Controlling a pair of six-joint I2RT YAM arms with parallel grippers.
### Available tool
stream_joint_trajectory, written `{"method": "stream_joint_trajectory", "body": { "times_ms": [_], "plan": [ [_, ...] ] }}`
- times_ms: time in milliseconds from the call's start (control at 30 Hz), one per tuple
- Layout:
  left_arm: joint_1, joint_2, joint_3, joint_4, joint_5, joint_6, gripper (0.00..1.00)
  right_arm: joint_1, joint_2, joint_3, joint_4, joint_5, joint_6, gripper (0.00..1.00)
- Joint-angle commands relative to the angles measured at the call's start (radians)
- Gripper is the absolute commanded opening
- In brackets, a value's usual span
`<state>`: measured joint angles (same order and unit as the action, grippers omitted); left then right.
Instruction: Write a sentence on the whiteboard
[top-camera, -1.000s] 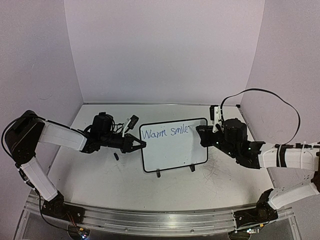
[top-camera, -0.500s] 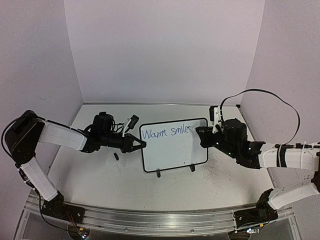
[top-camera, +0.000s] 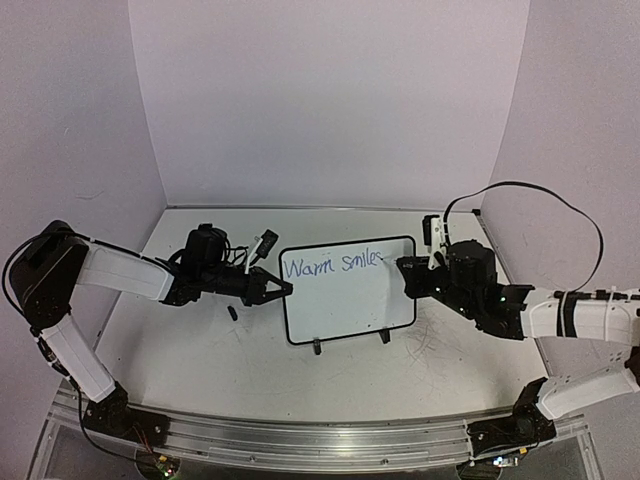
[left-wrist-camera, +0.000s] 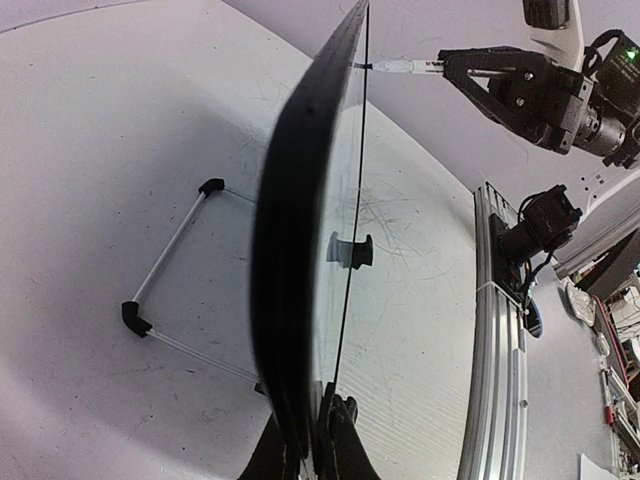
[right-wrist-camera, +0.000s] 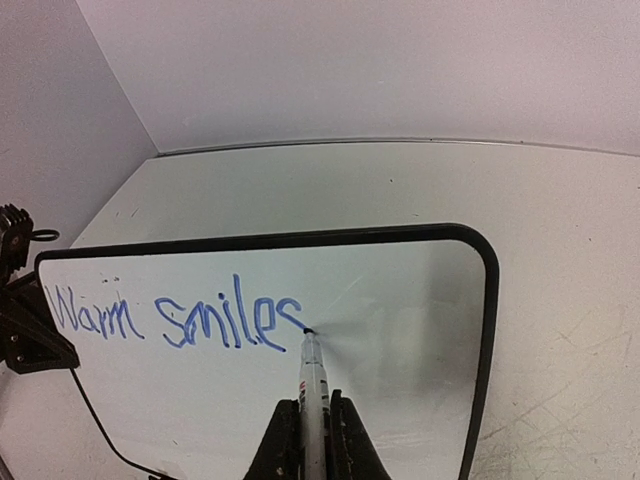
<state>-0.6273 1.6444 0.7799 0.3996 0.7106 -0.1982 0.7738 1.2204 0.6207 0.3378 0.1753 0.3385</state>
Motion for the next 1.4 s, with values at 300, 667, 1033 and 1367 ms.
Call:
{"method": "stream_joint_trajectory", "body": {
  "times_ms": [300,667,1033,1367],
  "plan": [
    [0.003,-0.016,0.025,-0.059,-0.146,0.060,0.00,-0.004,-0.002,-0.025,-0.005,-0.013,0.024,0.00],
    [0.001,-0.019,0.026,-0.064,-0.152,0.061,0.00,-0.004,0.031,-0.011,0.044,-0.040,0.034,0.00],
    [0.000,-0.008,0.025,-0.065,-0.161,0.068,0.00,-0.004,-0.084,-0.069,0.121,-0.100,0.018,0.00],
    [-0.001,-0.017,0.012,-0.067,-0.177,0.063,0.00,-0.004,-0.304,-0.050,-0.213,-0.082,-0.106,0.00]
  ]
}}
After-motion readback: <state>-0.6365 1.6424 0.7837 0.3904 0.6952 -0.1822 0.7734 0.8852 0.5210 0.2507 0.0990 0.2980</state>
